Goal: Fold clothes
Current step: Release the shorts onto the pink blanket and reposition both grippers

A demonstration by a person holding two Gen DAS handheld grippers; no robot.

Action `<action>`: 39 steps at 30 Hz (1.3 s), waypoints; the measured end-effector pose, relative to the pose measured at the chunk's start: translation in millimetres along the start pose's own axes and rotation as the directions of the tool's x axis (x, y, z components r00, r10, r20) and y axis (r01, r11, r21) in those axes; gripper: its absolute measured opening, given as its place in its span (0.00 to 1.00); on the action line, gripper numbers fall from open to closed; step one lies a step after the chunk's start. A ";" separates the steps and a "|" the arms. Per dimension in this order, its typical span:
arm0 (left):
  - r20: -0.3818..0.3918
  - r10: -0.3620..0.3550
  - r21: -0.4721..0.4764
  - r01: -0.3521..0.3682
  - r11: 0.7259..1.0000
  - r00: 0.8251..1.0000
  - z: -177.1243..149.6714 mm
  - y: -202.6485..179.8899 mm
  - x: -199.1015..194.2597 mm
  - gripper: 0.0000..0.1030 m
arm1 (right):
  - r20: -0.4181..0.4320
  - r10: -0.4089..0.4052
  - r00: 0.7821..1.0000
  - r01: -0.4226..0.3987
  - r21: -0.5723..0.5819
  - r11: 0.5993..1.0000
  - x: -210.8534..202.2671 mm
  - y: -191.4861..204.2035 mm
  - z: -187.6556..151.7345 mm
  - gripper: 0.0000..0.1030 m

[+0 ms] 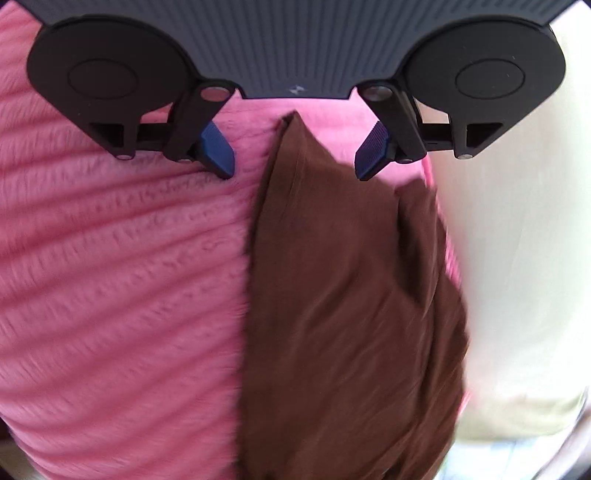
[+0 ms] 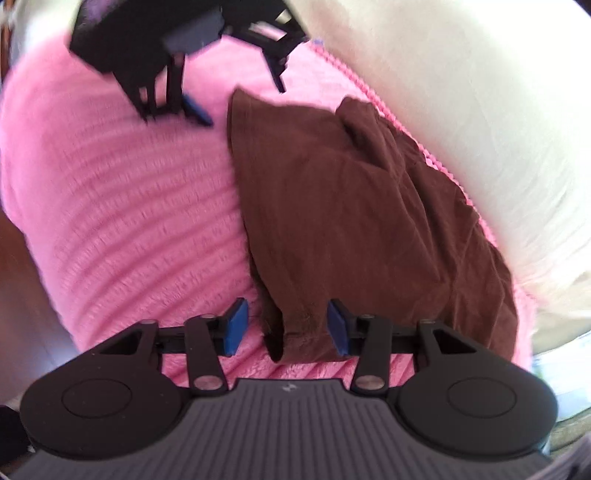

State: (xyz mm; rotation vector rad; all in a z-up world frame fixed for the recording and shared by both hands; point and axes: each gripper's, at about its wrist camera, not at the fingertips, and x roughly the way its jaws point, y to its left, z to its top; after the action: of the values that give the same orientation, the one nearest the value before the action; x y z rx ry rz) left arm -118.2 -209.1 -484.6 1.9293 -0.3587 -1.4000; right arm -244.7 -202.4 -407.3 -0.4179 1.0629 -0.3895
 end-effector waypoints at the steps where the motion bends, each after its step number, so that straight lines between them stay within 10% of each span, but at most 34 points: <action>1: -0.045 0.005 -0.007 -0.005 1.000 0.999 -2.9 2.1 2.6 0.00 | -0.025 0.009 1.000 -0.007 0.068 0.998 5.0 -7.6 5.3 0.00; 16: -0.244 0.061 -0.048 -0.075 0.996 0.968 -8.0 -67.9 -57.1 0.00 | -0.017 0.161 0.987 -0.160 0.053 0.986 -30.9 20.9 20.7 0.01; 18: -0.306 0.017 -0.040 -0.030 0.999 0.952 3.2 -78.1 -52.5 0.15 | -0.048 0.192 0.980 -0.189 0.062 0.980 -20.8 25.6 21.4 0.11; 20: -0.337 0.032 -0.027 -0.044 0.999 0.941 10.9 -87.5 -54.7 0.14 | -0.024 0.231 0.973 -0.228 0.090 0.969 -27.1 10.9 20.1 0.42; 24: -0.350 0.000 -0.137 -0.051 0.989 0.937 30.8 -69.2 -82.7 0.22 | 0.050 0.233 0.971 -0.238 0.234 0.943 -53.7 -37.9 -1.9 0.48; 32: -0.050 0.075 -0.263 -0.086 0.961 0.996 223.1 3.4 -118.7 0.46 | -0.139 0.146 0.980 -0.043 0.566 0.823 -61.2 -173.0 -120.9 0.54; 39: 0.052 0.156 -0.214 -0.142 0.966 0.986 375.9 43.9 -62.8 0.62 | -0.136 0.199 0.970 -0.069 0.636 0.769 -42.5 -253.1 -201.1 0.56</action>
State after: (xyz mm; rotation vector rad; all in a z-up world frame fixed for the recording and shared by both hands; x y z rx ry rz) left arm -475.9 -346.9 -468.5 1.6525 -0.3651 -1.3502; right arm -469.8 -426.1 -332.2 0.3082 1.0763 -0.6388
